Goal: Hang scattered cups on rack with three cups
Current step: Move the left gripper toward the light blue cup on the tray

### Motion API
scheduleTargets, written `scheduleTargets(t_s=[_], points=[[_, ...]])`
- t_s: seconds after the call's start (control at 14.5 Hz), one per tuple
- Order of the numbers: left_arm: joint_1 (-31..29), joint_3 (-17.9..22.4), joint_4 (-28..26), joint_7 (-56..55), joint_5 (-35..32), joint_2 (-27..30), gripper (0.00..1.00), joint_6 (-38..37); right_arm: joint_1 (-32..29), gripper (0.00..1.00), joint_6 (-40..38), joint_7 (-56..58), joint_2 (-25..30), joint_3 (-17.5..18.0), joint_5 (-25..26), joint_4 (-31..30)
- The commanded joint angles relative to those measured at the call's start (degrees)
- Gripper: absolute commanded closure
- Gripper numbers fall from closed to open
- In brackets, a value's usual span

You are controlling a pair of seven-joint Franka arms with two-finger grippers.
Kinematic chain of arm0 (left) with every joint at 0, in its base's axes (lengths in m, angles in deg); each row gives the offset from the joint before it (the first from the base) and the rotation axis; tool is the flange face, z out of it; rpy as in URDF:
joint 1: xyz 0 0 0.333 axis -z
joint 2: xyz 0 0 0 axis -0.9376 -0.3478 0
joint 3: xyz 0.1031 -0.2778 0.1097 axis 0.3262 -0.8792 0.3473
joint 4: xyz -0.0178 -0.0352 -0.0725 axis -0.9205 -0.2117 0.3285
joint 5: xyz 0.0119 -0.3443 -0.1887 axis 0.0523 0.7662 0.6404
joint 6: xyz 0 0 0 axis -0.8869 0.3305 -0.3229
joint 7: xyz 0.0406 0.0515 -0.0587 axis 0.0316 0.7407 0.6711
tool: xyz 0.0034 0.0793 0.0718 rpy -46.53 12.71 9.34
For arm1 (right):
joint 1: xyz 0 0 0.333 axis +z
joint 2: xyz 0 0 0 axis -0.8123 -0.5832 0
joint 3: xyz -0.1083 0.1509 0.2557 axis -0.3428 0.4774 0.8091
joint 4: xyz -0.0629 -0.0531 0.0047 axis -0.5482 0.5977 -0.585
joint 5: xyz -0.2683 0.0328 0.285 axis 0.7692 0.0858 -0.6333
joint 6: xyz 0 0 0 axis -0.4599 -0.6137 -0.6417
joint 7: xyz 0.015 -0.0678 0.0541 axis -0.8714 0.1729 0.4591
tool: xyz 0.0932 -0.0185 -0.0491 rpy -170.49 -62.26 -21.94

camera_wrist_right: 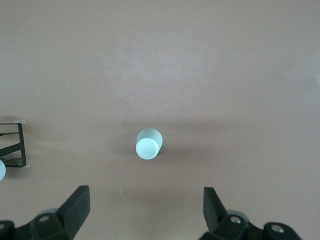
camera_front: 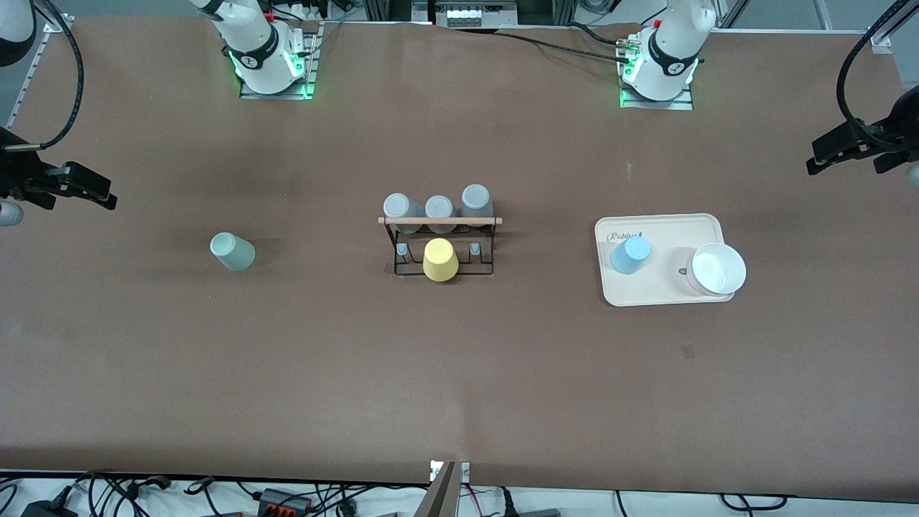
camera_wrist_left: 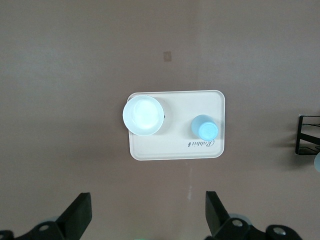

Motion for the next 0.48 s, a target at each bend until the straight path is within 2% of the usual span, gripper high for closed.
scheduleTargets(t_s=[0.0,0.41], points=[[-0.2,-0.1,0.6,-0.3,0.8,0.3,0.0,-0.9,-1.2,0.0,0.0,0.2,1.4,1.3,0.7,-1.3],[0.6,-0.3,0.1,-0.6,1.6,-1.9,0.0,-0.1,-1.2,0.0,0.1,0.2,1.2,1.3,0.6,-1.2]])
